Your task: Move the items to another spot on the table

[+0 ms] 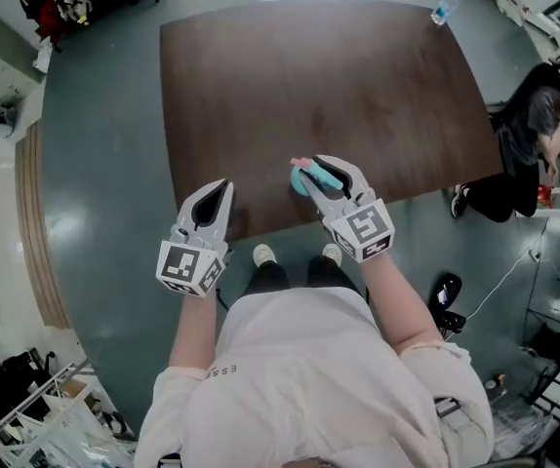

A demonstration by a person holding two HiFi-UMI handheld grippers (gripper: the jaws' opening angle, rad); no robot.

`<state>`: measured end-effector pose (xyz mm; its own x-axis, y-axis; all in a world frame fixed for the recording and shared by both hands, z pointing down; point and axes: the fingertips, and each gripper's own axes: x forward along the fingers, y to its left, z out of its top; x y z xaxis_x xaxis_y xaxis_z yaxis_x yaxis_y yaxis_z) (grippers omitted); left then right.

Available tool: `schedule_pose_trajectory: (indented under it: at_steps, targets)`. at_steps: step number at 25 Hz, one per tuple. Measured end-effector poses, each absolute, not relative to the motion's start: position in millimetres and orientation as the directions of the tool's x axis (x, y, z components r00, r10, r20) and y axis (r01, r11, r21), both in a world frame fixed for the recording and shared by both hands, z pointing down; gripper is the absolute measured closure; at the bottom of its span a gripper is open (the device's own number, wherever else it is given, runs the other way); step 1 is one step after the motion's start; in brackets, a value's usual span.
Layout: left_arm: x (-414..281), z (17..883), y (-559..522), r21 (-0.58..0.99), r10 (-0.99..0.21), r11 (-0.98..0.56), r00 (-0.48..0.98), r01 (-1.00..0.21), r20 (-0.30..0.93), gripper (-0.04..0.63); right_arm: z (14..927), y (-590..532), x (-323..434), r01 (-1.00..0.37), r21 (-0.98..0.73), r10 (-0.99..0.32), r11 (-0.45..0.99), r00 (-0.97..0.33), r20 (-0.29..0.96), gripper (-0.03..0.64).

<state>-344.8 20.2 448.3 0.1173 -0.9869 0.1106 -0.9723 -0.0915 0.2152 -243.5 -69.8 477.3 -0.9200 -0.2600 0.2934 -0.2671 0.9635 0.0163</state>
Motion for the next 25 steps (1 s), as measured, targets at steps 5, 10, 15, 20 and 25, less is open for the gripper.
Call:
schedule_pose_trajectory:
  at_steps: [5,10,15,20,25]
  targets:
    - [-278.1,440.3,-24.3,0.194,-0.967,-0.21,0.233,-0.958,0.103,0.578,473.0,-102.0,-162.0,-0.4,0.003,-0.386,0.916,-0.882,0.27,0.495]
    - [-191.6,432.0,-66.2,0.201,-0.951,-0.279,0.3,-0.939,0.081,0.578,469.0,-129.1,-60.7,-0.517,0.018,-0.501,0.856,-0.82,0.276,0.495]
    - [-82.8,428.5,-104.9,0.179,-0.913,-0.386,0.403,-0.905,0.066,0.578,464.8,-151.8,40.4,-0.586,0.0,-0.563,0.81,-0.778,0.279,0.495]
    - [3.6,437.6,-139.5,0.202,-0.875,-0.462,0.481,-0.864,0.06,0.578,469.1,-176.2,130.7,-0.66,0.003,-0.631,0.751,-0.717,0.297,0.495]
    - [66.8,441.8,-165.7,0.217,-0.824,-0.537,0.562,-0.815,0.071,0.578,472.3,-193.0,208.5,-0.746,-0.005,-0.71,0.665,-0.635,0.304,0.495]
